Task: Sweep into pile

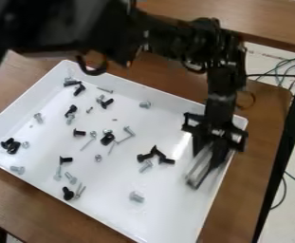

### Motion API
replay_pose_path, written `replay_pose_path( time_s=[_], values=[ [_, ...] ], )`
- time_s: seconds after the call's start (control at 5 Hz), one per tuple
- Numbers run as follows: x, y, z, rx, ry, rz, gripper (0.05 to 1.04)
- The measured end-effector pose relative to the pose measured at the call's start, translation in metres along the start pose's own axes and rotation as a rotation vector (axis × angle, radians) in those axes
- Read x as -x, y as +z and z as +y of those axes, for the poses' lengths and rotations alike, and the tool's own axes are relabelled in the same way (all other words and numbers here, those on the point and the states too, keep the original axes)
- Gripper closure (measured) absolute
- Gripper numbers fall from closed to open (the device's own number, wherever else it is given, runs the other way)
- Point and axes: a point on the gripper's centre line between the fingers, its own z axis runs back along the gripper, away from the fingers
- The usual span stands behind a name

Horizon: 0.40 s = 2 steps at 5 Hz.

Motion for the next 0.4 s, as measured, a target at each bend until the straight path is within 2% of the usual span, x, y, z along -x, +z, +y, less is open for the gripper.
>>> replay_pose_path(
  time_s=[0.2, 0.4],
  values=[
    [-0.011, 0.004, 0.022, 0.003, 0.078, 0.043, 0.721],
    [-0.012, 0.005, 0.038, 0.015, 0.127, 0.059, 0.721]
  ],
)
